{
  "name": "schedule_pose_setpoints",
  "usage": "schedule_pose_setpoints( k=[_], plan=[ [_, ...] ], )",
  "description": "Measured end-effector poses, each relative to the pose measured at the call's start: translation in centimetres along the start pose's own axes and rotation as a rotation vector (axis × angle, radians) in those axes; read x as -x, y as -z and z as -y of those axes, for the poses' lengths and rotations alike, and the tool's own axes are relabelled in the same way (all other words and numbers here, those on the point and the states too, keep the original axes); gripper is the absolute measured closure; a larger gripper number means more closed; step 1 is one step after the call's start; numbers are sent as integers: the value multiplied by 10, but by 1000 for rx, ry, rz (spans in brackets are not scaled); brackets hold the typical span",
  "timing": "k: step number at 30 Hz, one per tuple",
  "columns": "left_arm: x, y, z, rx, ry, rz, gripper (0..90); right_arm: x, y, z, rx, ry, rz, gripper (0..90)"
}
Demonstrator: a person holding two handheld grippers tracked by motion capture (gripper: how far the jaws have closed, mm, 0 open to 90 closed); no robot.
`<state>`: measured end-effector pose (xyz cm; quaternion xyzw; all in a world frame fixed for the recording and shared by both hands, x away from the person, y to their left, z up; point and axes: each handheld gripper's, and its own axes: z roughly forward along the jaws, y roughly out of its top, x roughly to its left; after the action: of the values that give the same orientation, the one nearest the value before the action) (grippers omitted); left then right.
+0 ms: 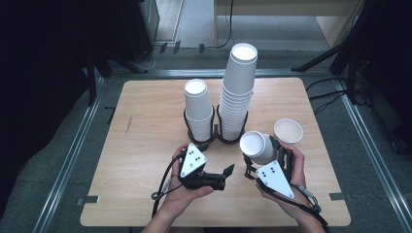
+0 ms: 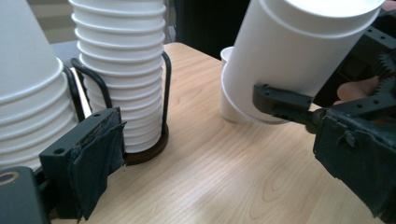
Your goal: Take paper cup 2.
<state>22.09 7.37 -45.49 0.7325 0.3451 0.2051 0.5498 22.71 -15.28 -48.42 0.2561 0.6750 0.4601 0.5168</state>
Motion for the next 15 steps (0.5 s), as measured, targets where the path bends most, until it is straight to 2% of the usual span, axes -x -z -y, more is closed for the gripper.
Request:
schedule_pose_setpoints(
  k=[2,6,12,15],
  plan=[
    [1,0,1,-13,-10,5,22,-3,0,0,4,22,3,155],
    [2,-1,1,-11,-8,17,22,-9,-1,1,19,105,6,155],
    [1,-1,2,-14,-8,21,23,-19,-1,3,32,191,-9,155],
    [2,-1,2,-18,-17,25,33,-22,0,2,37,209,-15,155]
  ],
)
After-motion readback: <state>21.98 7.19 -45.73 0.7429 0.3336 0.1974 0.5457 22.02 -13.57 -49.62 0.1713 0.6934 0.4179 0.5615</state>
